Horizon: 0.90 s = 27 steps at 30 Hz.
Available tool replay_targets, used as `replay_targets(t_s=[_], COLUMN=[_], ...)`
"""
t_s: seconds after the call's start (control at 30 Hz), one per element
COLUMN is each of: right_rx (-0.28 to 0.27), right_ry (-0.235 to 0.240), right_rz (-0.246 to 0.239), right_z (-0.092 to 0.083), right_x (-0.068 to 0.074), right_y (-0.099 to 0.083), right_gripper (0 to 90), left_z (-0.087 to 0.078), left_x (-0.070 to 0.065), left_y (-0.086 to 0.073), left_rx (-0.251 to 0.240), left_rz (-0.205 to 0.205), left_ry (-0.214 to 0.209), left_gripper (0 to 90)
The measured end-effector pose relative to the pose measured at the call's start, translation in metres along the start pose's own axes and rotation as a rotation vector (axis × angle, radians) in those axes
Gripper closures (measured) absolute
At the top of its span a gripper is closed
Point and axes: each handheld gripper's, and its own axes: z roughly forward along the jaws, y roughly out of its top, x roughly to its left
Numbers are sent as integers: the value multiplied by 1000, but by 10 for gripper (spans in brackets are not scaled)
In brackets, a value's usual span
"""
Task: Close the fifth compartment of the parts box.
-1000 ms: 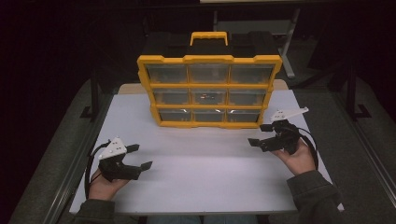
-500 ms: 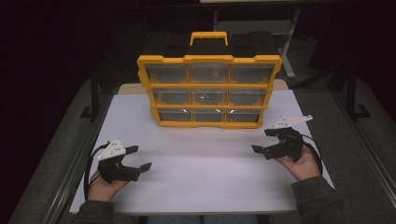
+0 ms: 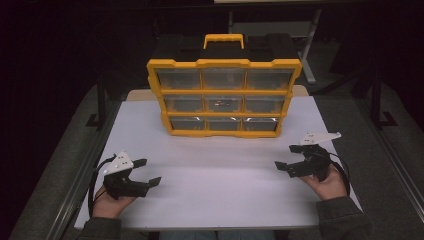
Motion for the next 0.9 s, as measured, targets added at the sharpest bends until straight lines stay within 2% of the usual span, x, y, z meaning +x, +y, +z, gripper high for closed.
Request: replay_targets(t_s=[0.27, 0.57, 0.8, 0.9], right_rx=[-13, 22, 26, 23], right_ry=[-5, -24, -15, -17], right_rz=[25, 29, 24, 13], right_z=[-6, -6, -6, -7], right_x=[-4, -2, 2, 2], right_y=[-9, -25, -30, -30], right_gripper=[145, 148, 154, 154], left_z=[1, -1, -1, 0], left_x=[-1, -1, -1, -2], left_y=[-6, -14, -16, -16], left_rx=[19, 35, 28, 36], left_rz=[-7, -9, -21, -10], left_ry=[1, 2, -7, -7], left_gripper=[162, 161, 162, 162])
